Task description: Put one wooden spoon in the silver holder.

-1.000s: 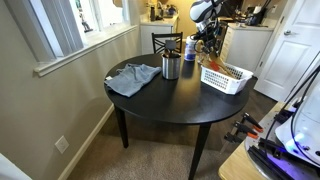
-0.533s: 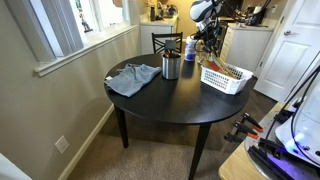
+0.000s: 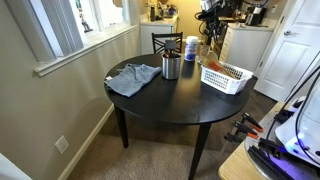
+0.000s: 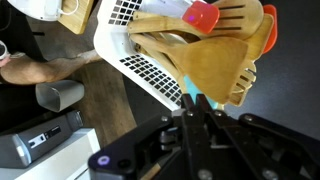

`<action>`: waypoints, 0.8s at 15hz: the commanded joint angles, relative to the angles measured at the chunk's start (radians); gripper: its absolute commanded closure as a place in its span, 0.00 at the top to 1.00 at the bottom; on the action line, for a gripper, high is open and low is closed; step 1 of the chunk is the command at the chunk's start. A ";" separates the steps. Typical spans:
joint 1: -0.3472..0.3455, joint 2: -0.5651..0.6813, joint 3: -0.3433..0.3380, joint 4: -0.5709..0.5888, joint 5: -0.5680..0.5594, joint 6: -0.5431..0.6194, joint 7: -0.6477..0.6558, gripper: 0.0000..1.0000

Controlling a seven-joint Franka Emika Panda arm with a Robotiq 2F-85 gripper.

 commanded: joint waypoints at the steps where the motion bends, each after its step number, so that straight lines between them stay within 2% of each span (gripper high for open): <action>1: -0.030 -0.078 0.009 -0.002 0.020 -0.034 -0.083 0.03; 5: -0.050 -0.100 0.009 0.009 0.038 -0.047 -0.126 0.03; 6: -0.052 -0.099 0.008 0.007 0.045 -0.048 -0.125 0.35; 8: -0.054 -0.088 0.010 -0.003 0.055 -0.044 -0.124 0.42; 12: -0.046 -0.060 0.014 -0.036 0.062 -0.005 -0.097 0.67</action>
